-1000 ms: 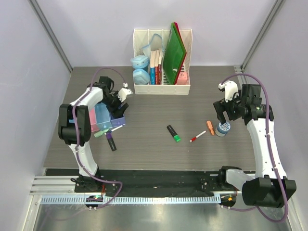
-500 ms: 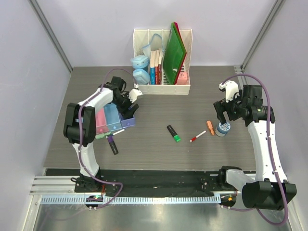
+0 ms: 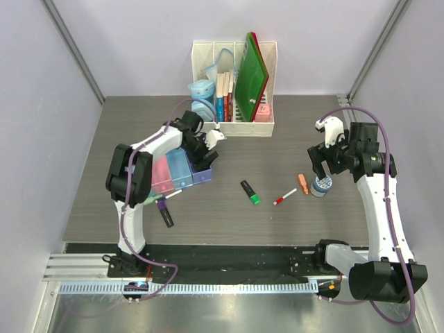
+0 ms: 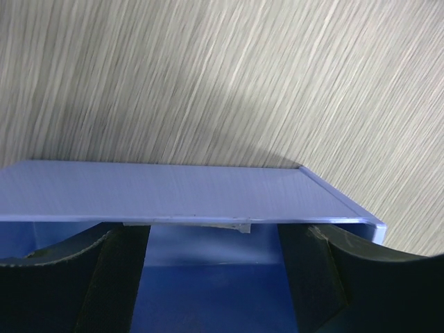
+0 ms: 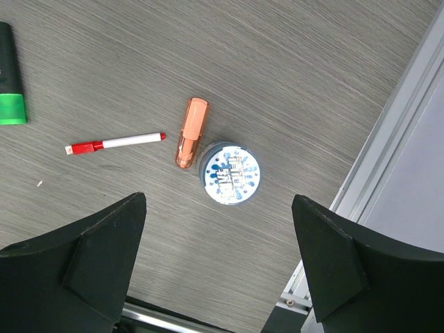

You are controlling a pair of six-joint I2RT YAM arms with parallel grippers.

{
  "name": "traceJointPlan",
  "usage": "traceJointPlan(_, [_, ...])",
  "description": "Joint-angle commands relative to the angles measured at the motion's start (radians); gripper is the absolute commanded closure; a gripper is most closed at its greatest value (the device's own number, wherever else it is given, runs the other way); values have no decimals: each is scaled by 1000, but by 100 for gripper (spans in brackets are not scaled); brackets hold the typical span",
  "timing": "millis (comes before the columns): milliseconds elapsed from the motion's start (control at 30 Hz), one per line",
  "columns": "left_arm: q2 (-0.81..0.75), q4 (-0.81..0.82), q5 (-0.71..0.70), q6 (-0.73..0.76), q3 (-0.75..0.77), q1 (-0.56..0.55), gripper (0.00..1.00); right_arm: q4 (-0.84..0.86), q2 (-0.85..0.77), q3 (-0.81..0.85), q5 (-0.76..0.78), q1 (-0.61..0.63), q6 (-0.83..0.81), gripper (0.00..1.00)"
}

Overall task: Sort the stationery into containers
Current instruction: Move the storage box to the center of the board.

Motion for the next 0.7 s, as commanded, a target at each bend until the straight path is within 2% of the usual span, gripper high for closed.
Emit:
traceJointPlan(0, [19,36,7,-28,45,-52,28,-3,-15,32,-16,-5,-6,9])
traceJointPlan(300, [36,53,-27,-86,134,-120,27,-3,-9,32,-25,-5,0,9])
traceJointPlan(533, [-90,108,-125,-144,180,-120,23,5,-8,18,-31,-5,0,9])
traceJointPlan(667, [-165,49,-205,-166,209,-120,23,5,-14,18,-37,-5,3,9])
